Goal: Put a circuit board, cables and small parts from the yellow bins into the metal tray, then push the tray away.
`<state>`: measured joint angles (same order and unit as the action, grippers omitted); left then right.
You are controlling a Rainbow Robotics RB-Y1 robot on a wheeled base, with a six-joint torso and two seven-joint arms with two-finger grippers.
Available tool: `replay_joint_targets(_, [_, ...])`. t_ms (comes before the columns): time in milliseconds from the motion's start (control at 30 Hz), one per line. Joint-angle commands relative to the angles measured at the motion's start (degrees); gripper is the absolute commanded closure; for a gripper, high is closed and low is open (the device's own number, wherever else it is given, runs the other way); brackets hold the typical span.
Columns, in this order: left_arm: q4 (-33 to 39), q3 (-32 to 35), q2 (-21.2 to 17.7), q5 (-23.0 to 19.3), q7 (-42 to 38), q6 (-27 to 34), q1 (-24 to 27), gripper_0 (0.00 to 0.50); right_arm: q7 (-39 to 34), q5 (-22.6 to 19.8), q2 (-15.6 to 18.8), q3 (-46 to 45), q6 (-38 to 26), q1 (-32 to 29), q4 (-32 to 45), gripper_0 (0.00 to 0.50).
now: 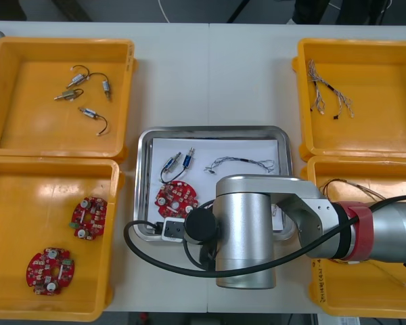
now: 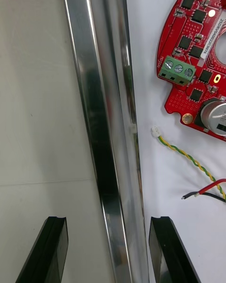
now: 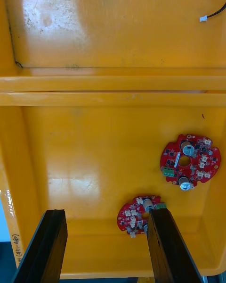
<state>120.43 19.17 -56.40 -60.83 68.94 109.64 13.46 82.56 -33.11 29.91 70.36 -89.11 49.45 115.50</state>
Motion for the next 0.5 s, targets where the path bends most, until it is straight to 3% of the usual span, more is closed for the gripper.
replay_joint_targets(33, [1.6,1.5,-2.4,0.5,0.7,0.4,-0.6,0.000,-0.7,0.8,-1.0,0.9,0.3,1.8,0.3,0.000])
replay_joint_targets(500, [1.6,1.5,-2.4,0.5,0.7,0.4,-0.6,0.000,-0.2,2.4,-0.1,1.8,-0.1,1.8,-0.6,0.000])
